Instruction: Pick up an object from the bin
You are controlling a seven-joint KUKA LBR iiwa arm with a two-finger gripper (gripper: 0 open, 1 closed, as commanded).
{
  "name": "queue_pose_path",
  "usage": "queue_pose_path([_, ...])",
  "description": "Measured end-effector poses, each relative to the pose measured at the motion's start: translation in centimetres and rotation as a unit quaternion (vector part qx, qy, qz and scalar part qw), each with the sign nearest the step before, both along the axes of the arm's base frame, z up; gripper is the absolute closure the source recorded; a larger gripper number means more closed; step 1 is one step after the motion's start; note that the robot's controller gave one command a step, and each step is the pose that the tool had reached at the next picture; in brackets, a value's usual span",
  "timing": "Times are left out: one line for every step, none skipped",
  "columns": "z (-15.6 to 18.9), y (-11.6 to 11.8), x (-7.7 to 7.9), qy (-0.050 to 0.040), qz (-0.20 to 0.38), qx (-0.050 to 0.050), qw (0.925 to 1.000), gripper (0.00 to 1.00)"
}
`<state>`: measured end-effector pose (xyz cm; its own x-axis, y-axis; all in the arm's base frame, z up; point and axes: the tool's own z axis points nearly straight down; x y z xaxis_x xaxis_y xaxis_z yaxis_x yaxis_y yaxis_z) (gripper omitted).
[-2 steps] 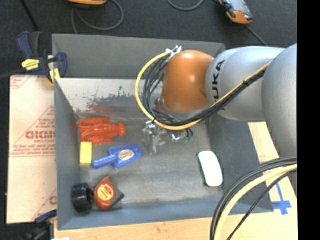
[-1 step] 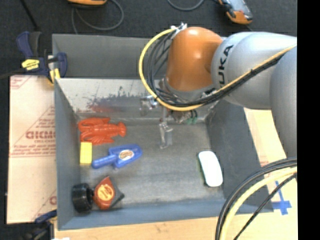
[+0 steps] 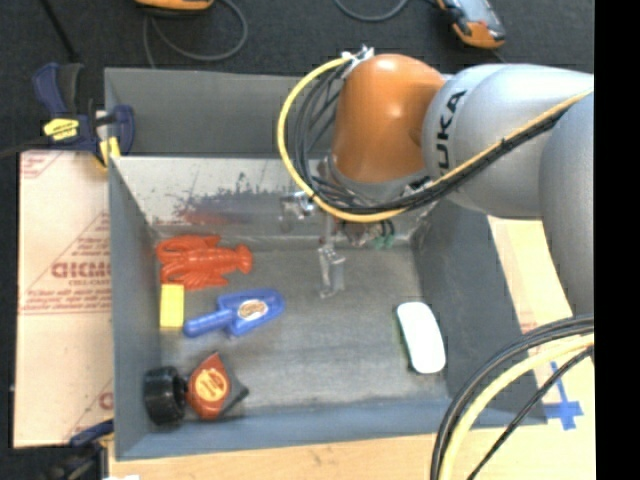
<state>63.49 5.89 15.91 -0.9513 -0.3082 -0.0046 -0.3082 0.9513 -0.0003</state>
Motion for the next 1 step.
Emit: queue_pose_path([-0.20,0.19,-0.01,-0.0012,0.000,0.000,1.0000,0.00])
